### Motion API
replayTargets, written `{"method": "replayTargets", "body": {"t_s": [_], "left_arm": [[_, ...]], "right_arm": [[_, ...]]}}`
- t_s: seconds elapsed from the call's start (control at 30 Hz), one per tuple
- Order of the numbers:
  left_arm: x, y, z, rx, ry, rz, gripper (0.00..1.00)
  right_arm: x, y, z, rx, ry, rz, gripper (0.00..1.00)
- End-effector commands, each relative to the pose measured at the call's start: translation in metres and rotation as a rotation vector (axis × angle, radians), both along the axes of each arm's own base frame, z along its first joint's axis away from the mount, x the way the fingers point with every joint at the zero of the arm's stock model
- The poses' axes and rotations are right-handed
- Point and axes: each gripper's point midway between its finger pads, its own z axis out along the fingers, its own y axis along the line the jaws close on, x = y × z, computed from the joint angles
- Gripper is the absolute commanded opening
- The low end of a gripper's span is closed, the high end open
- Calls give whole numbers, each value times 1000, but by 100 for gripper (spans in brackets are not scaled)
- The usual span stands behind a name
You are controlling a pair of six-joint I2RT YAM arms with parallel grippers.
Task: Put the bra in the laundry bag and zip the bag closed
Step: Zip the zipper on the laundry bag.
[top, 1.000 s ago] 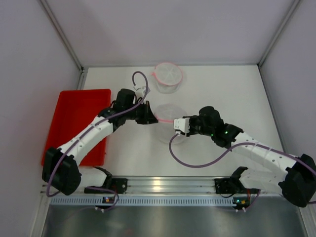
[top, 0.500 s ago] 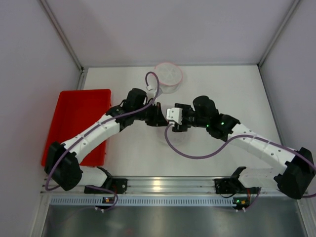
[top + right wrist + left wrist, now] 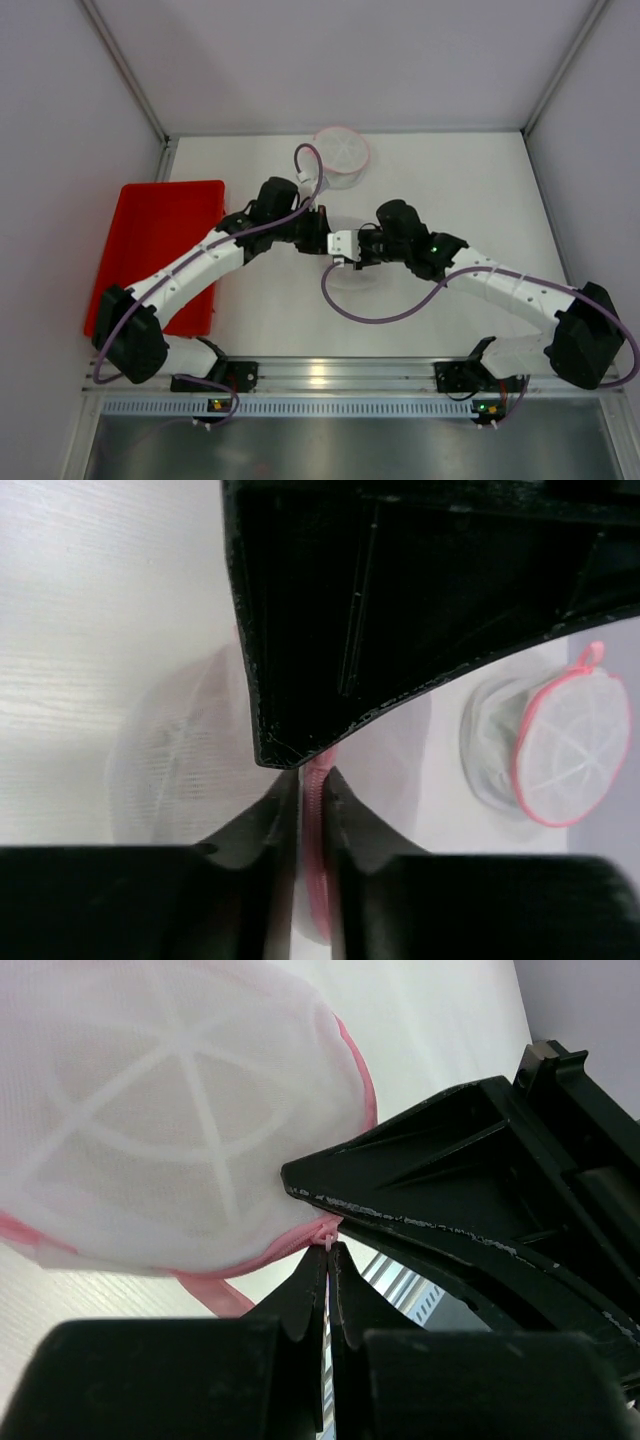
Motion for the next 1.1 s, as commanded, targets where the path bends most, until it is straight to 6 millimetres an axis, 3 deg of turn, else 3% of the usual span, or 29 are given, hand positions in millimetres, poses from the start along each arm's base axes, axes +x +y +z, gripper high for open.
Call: {"method": "replayTargets", "body": {"t_s": [0.0, 0.03, 0.33, 0.53, 0.63, 0.77, 0.87, 0.93, 0.97, 1.03, 1.07], "left_arm": [[3, -2, 20, -43, -69, 0, 0], [5, 1, 20, -37, -85, 9, 0], [33, 53, -8, 52, -114, 114, 0], [49, 64, -41, 117, -50, 143, 0], [56, 66, -49, 125, -26, 160, 0], [63, 69, -52, 138, -29, 167, 0], [59, 57, -34, 66, -45, 80, 1], [57, 50, -10, 13, -88, 40, 22], [58, 50, -2, 5, -111, 35, 43], [59, 53, 18, -22, -155, 38, 64], [61, 55, 24, -28, -171, 45, 91]], "right_arm": [[9, 3, 10, 23, -62, 9, 6], [10, 1, 10, 23, -66, 8, 0], [13, -31, 14, 28, -93, -15, 0], [13, -42, 22, 60, -103, -13, 0], [11, -43, 25, 70, -103, -5, 0], [11, -47, 27, 77, -97, -19, 0], [17, -50, 30, 91, -95, -66, 0], [28, -55, 38, 110, -118, -123, 0], [39, -63, 39, 107, -131, -170, 0], [56, -72, 52, 122, -177, -224, 0], [71, -84, 53, 118, -188, -278, 0]]}}
